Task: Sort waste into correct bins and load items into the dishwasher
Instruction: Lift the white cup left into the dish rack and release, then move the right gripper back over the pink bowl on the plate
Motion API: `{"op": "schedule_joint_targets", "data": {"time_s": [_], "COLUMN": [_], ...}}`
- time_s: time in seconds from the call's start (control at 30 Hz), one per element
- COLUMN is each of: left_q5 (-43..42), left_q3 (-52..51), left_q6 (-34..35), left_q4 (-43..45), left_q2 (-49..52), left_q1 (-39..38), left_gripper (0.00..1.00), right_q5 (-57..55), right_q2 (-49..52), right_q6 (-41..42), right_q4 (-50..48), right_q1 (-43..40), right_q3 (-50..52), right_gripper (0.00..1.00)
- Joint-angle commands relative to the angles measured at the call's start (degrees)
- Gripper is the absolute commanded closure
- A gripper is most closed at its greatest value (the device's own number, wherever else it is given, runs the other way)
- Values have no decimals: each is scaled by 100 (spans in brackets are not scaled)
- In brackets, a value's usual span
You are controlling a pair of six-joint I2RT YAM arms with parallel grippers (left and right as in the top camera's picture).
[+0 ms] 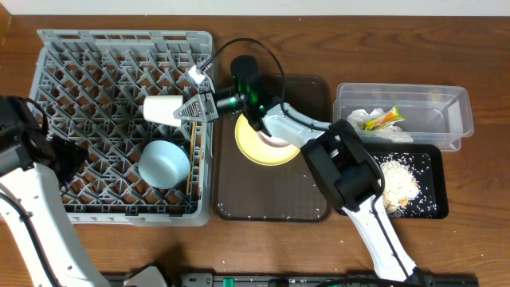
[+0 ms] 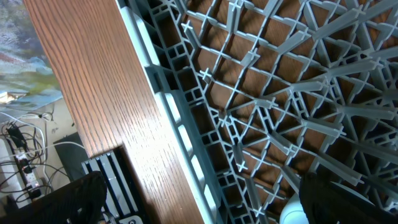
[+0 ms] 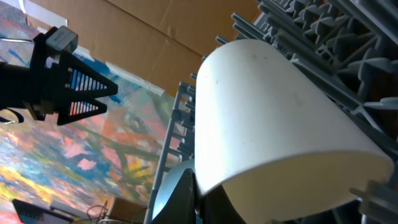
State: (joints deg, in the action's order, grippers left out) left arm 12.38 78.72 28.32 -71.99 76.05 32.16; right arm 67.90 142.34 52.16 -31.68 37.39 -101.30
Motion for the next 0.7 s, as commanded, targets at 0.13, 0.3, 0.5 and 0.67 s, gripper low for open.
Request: {"op": "schedule_joint_targets", "data": {"time_s": [0.13, 0.3, 0.5, 0.67], "left_q5": [68, 68, 68, 68], "left_q3": [26, 26, 26, 28], "left_q6": [7, 7, 9, 9], "left_q4": [-24, -24, -24, -24], "left_q2": [-17, -17, -20, -17], "left_q1": [24, 24, 24, 24], "left_gripper": [0, 0, 0, 0], "right_q5": [138, 138, -461, -2669], "right_q2": [-232, -348, -828, -1670], "right_q6": [48, -74, -1589, -3510], "right_q4": [151, 409, 2485, 5235], "right_q1": [-201, -328, -494, -555], "right_q3": [-2, 0, -2, -2], "right_gripper": [89, 81, 82, 80]}}
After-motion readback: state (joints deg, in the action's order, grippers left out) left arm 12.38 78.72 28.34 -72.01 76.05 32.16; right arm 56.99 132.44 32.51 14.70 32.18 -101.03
